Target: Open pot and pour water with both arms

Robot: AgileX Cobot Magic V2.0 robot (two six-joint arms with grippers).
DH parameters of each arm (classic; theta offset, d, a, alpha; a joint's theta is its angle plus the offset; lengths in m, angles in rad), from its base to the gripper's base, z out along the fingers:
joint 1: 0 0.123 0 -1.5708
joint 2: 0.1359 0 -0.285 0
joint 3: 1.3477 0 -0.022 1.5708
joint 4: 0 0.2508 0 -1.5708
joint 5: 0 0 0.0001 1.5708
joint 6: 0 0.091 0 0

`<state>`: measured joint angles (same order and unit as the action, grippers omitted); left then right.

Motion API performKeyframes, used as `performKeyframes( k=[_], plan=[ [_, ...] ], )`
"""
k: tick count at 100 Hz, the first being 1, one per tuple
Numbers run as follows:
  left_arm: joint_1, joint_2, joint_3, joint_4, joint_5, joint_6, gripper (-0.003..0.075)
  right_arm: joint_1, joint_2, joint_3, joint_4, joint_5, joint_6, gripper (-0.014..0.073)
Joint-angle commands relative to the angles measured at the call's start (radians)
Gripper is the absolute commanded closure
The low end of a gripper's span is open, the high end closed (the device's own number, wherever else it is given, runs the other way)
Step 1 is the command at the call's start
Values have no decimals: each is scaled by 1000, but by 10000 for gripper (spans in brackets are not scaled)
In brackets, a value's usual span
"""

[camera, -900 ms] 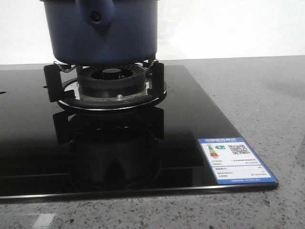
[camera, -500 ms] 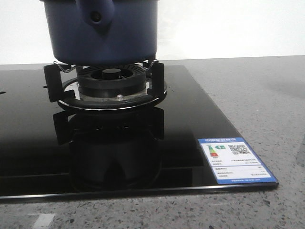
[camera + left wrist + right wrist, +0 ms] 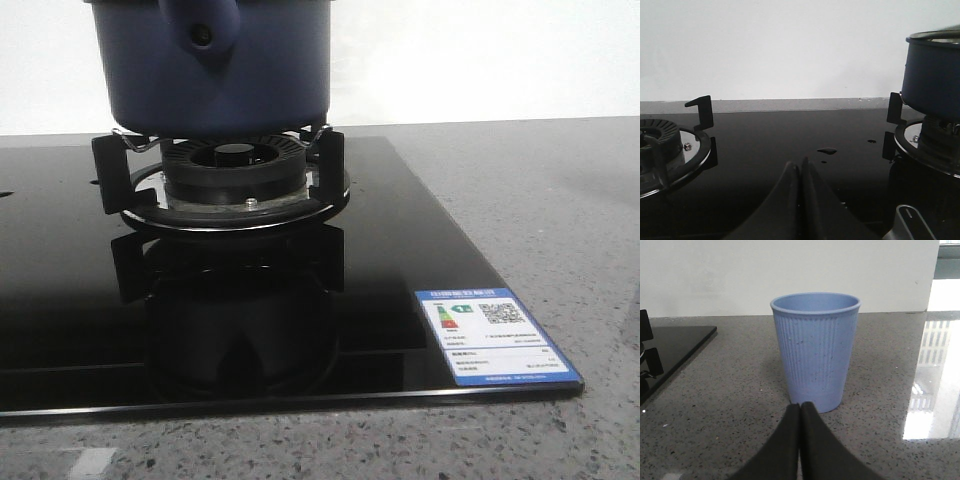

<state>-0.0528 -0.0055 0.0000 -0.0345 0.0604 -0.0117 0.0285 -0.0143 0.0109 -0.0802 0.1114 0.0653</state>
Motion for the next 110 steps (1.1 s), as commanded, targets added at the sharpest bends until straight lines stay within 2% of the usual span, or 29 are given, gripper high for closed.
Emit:
performKeyframes(
  k=[1,57,67,86,103,110],
  plan=[
    [-8,-29,11,-3,-80,-7,740,-7,-15,26,0,-83,-7,644],
    [-8,-29,10,-3,-80,-7,740,-7,-15,25,1,-137,-7,644],
    [-8,-29,10,-38,-80,-7,740,-7,-15,25,45,-159,-7,644],
    [-8,-29,10,-226,-84,-7,740,-7,-15,25,199,-163,-7,644],
    [-8,-29,10,-450,-125,-7,741,-7,-15,25,422,-172,-7,644],
    [-8,-29,3,-539,-145,-7,741,-7,-15,18,475,-175,-7,644]
  ],
)
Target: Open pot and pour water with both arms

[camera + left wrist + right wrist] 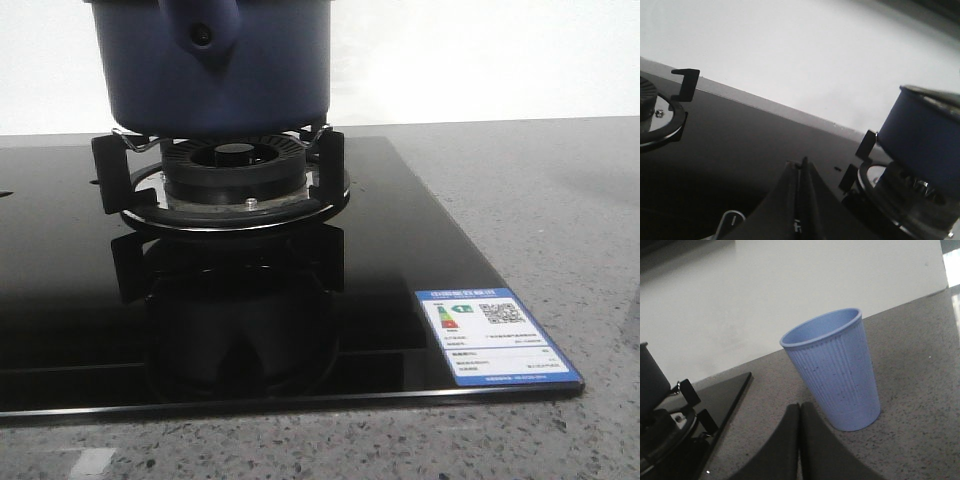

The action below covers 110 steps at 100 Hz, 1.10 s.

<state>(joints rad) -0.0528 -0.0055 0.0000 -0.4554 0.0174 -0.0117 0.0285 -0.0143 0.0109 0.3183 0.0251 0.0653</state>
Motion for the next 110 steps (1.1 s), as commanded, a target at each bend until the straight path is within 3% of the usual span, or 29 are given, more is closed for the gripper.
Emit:
performKeyframes(
  k=[1,15,23,40,60,80,94,103,110],
  plan=[
    [-8,-29,1,-126,-105,-7,741,-7,-15,18,80,-89,-7,643],
    [-8,-28,-58,-148,-105,-7,741,-7,-11,-51,78,-35,-12,643],
    [-8,-16,-131,-80,-67,-7,741,-7,13,-120,37,23,-37,643],
    [-10,88,-350,164,150,2,741,-7,164,-298,-92,198,-58,643],
    [-10,263,-567,155,364,159,740,-7,410,-526,-156,352,-122,643],
    [-10,388,-659,31,424,271,740,51,539,-650,-156,420,-152,643],
    [-10,441,-690,-150,422,443,734,87,563,-671,-156,412,-152,642],
    [-10,473,-699,-295,422,582,673,94,564,-674,-156,414,-152,606],
    [-10,499,-699,-406,424,689,580,95,564,-674,-154,414,-152,521]
  ],
)
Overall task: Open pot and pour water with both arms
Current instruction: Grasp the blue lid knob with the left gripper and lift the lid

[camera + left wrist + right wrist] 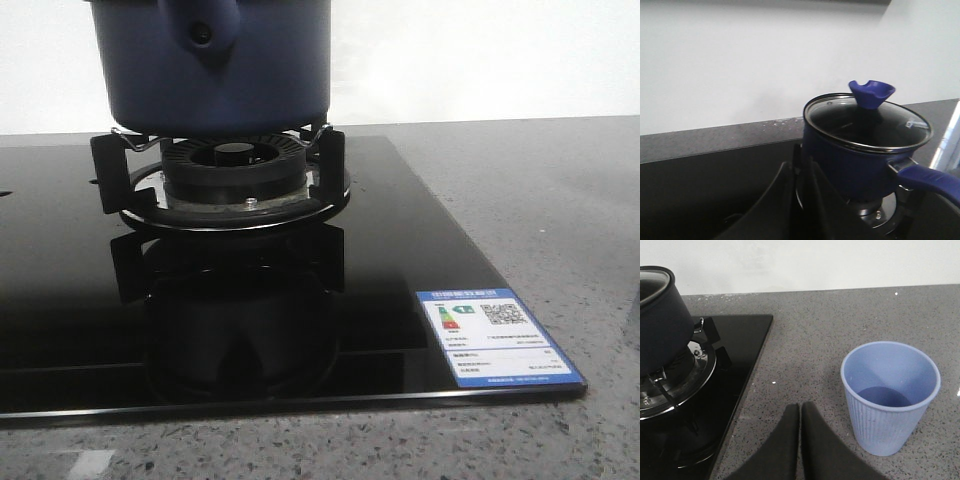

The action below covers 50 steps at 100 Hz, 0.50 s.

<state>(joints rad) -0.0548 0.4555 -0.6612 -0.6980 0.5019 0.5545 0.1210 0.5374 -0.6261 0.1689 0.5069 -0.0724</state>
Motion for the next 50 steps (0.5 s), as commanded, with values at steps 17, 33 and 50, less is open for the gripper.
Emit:
performKeyframes(
  k=[17,33,50],
  plan=[
    [-8,103,-37,-382,-38,287,331,5,12,-37,-3,-68,-14,132],
    [-8,191,-37,-611,27,523,312,5,12,-37,1,-68,-14,71],
    [-8,316,-67,-779,99,717,312,5,12,-37,1,-69,-14,79]
  ],
)
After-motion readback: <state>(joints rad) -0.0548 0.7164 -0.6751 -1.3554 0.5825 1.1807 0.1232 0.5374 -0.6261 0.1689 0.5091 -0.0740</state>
